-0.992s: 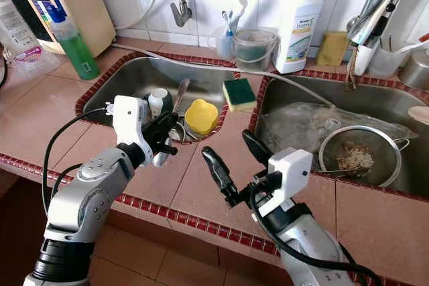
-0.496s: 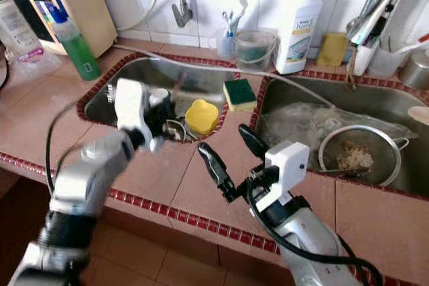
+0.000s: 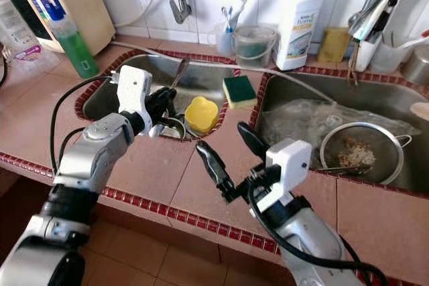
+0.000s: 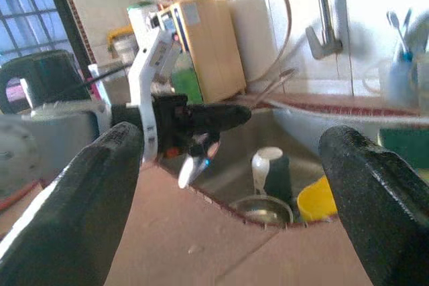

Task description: Kitchen organization

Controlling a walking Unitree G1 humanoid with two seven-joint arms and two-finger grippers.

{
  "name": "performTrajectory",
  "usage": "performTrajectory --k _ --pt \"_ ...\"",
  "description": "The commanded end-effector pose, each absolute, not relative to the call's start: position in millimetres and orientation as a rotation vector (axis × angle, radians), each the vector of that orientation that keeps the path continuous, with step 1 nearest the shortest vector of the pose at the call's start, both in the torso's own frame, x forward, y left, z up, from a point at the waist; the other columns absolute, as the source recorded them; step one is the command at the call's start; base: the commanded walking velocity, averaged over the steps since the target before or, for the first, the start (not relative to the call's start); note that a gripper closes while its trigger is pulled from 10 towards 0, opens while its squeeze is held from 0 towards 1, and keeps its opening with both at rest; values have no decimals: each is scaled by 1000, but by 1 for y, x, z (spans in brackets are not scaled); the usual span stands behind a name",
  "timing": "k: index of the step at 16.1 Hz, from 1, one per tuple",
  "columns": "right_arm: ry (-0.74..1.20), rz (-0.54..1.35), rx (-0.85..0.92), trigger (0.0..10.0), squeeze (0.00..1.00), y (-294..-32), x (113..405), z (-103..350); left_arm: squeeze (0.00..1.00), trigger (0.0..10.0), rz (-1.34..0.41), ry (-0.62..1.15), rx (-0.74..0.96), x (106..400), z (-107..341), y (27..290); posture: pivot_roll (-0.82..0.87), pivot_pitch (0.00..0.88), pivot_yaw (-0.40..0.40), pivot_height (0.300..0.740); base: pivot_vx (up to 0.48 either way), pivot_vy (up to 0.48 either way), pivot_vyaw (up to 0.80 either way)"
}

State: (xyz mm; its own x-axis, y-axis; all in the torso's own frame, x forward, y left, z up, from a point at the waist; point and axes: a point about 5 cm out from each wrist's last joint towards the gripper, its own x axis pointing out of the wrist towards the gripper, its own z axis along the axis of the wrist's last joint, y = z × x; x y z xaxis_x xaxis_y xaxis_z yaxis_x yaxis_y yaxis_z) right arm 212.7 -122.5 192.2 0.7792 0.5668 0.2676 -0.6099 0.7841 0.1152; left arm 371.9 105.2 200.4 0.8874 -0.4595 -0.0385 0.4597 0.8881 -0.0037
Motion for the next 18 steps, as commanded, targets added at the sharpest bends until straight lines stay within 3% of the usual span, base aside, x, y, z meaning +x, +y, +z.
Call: performTrajectory --k 1,18 --pt "-239 646 207 10000 0 -120 209 197 0 10000 -480 12 36 376 209 108 -279 187 123 740 0 0 0" --pt "-164 587 330 10000 0 -111 163 201 0 10000 -557 0 102 399 220 107 -352 294 184 740 0 0 0"
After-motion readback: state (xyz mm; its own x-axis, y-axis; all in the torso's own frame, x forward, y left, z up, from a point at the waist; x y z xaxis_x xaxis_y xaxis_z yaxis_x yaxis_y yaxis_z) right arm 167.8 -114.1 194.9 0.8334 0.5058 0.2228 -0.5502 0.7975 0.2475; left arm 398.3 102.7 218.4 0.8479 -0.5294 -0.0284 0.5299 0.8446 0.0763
